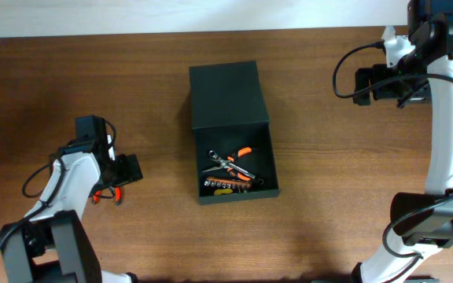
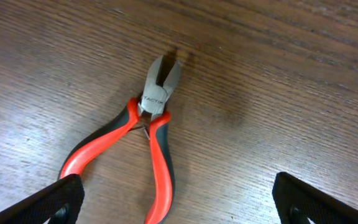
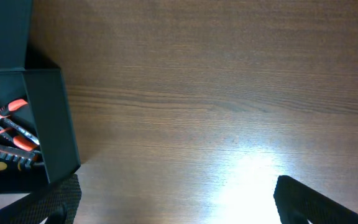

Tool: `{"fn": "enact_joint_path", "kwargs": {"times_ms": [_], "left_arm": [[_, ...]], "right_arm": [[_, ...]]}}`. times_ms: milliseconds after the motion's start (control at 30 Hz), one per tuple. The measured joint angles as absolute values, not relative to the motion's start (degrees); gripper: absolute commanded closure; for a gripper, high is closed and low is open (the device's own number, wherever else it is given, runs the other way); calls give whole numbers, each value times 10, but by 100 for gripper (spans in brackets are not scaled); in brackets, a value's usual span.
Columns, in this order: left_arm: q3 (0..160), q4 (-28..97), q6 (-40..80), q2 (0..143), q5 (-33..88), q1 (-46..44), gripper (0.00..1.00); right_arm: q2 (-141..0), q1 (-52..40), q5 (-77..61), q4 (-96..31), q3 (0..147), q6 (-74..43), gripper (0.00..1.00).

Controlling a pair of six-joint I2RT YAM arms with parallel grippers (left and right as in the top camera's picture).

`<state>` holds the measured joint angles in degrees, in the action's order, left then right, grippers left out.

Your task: Pack container

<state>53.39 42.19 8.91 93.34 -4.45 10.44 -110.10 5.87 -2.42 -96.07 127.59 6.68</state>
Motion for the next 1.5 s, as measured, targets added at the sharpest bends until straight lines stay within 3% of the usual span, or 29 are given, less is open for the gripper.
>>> {"fn": "enact_joint_path", "kwargs": {"times_ms": [500,700,933,1500], "left_arm": [[531,396,93,986,-37,91,1],[531,391,93,989,-28,91,11],[528,382,96,989,-18,86,42],[528,379,99,989,-19,86,59]], "right_arm": [[-1101,59,-24,-961,1276,67,1],[-1101,59,-24,-963,1276,67,1],[-1101,59,-24,-970,1276,67,1],[-1101,59,-24,-970,1276,67,1]]}}
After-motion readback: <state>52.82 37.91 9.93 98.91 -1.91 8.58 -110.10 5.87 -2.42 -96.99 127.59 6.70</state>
